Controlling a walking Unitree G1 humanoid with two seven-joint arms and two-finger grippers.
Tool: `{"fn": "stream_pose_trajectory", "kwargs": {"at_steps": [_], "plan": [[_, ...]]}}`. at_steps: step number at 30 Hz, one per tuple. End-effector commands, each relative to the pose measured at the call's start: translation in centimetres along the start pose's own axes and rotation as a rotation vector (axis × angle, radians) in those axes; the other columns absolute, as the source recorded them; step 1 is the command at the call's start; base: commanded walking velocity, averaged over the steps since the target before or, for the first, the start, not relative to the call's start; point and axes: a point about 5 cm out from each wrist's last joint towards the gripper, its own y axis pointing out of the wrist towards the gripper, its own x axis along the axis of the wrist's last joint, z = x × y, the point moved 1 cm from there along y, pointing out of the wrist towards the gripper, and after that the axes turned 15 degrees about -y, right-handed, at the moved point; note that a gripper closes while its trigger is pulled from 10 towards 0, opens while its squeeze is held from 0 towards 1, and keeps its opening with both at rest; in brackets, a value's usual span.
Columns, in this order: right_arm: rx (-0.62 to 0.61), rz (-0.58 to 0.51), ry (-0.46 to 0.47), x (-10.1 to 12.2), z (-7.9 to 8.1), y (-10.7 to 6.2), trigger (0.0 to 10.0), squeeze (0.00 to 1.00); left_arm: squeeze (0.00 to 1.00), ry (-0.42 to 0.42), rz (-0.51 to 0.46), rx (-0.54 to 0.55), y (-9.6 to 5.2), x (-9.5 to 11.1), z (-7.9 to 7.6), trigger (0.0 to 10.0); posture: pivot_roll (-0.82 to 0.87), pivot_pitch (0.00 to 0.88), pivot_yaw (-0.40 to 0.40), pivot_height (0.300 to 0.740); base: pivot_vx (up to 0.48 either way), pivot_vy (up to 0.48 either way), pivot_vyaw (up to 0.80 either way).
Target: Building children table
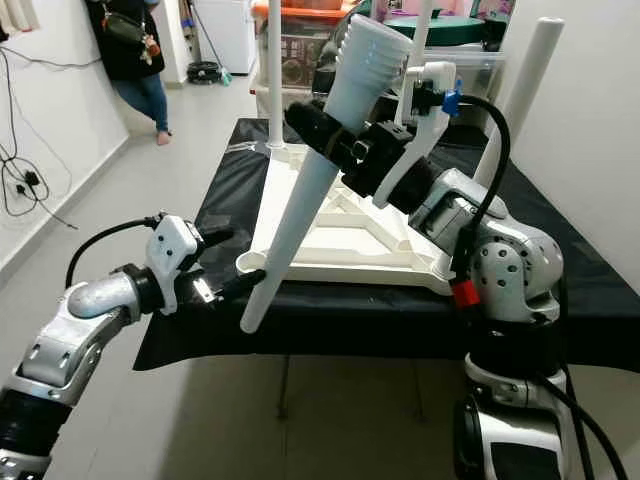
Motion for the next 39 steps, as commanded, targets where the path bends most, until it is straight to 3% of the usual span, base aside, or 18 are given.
{"fn": "stream_pose_trajectory", "kwargs": {"at_steps": [1, 5, 16, 17, 25, 36, 37, 38, 39], "plan": [[0.035, -0.058, 0.014, 1.1, 0.8, 0.7, 0.0, 0.0, 0.0, -0.033, 0.007, -0.057, 0.7, -0.3, -0.4, 10.0, 0.01, 0.0, -0.042, 0.74, 0.0, 0.0, 0.0], [0.043, -0.053, 0.046, 0.7, 1.4, 1.1, 0.0, 0.0, 0.0, -0.058, 0.021, -0.144, 1.4, -0.8, -1.2, 10.0, 0.01, 0.0, -0.039, 0.74, 0.0, 0.0, 0.0], [0.076, -0.058, 0.114, 0.8, 2.5, 1.3, 0.0, 0.0, 0.0, -0.082, 0.05, -0.164, 2.0, -1.9, -0.7, 10.0, 0.0, 0.0, -0.036, 0.74, 0.0, 0.0, 0.0], [0.082, -0.057, 0.117, 0.8, 2.7, 1.3, 0.0, 0.0, 0.0, -0.068, 0.061, -0.167, 2.1, -2.0, -0.4, 0.0, 0.0, 0.0, -0.036, 0.74, 0.0, 0.0, 0.0], [0.074, -0.047, 0.118, 0.8, 2.7, 1.3, 0.0, 0.0, 0.0, -0.041, 0.089, -0.182, 2.0, -2.7, -0.4, 0.0, 0.0, 0.0, -0.036, 0.74, 0.0, 0.0, 0.0], [-0.031, 0.022, 0.168, -0.9, 1.5, 1.4, 0.0, 0.0, 0.0, -0.019, 0.104, -0.194, 1.8, -2.9, -0.2, 0.0, 0.01, 0.0, -0.038, 0.74, 0.0, 0.0, 0.0], [-0.05, 0.041, 0.173, -1.3, 1.3, 1.4, 7.3, 0.0, 0.0, -0.016, 0.107, -0.191, 1.7, -2.9, -0.1, 0.0, 0.01, 0.0, -0.039, 0.74, 0.0, 0.0, 0.0], [-0.086, 0.061, 0.179, -1.8, 0.9, 1.3, 10.0, 0.0, 0.0, -0.011, 0.113, -0.171, 1.7, -3.0, 0.1, 0.0, 0.02, 0.0, -0.039, 0.74, 0.0, 0.0, 0.0], [-0.106, 0.079, 0.191, -2.4, 0.7, 1.3, 10.0, 0.0, 0.0, -0.005, 0.116, -0.139, 1.6, -3.0, 0.5, 0.0, 0.02, 0.0, -0.039, 0.74, 0.0, 0.0, 0.0]]}}
